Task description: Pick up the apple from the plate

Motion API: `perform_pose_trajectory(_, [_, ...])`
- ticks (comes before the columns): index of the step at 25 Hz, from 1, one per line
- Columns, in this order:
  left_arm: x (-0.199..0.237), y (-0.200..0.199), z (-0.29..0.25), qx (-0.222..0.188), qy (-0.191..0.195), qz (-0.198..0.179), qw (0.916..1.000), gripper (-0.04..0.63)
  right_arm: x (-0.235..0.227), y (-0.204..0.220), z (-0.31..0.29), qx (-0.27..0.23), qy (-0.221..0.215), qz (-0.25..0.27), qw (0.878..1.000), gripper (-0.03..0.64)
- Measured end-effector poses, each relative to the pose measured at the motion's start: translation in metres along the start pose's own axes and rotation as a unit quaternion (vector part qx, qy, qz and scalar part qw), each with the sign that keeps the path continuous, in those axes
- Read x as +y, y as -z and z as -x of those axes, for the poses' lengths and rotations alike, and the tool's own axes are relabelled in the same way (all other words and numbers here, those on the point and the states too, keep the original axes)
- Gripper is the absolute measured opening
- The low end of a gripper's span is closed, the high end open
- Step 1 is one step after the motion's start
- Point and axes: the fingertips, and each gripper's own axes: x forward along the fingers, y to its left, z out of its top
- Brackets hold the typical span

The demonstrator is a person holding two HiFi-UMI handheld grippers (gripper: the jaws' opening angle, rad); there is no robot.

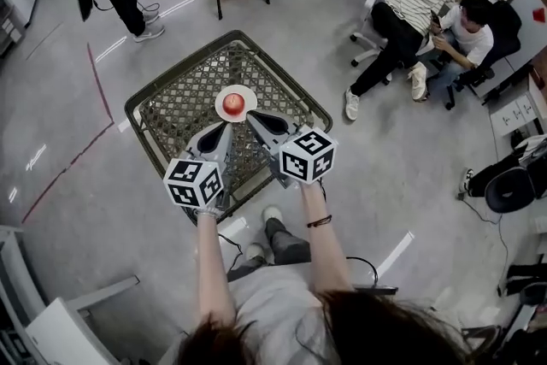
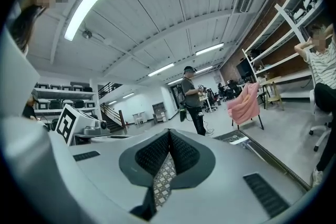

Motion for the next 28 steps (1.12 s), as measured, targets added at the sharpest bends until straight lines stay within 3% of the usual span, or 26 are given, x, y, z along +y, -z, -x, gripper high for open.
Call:
perform_pose_trajectory(13, [0.025, 0.004, -0.033, 0.004, -0.047, 0.021, 0.9987, 0.011, -0.043, 0.010, -0.023, 0.033, -0.037, -0.021, 0.999, 0.009])
perform_pose_trajectory(28, [0.050, 0.022, -0.059, 0.047, -0.042, 0.035, 0.9974, 0.011, -0.070, 0.022, -0.056, 0.051, -0.035, -0.054, 0.997, 0.009])
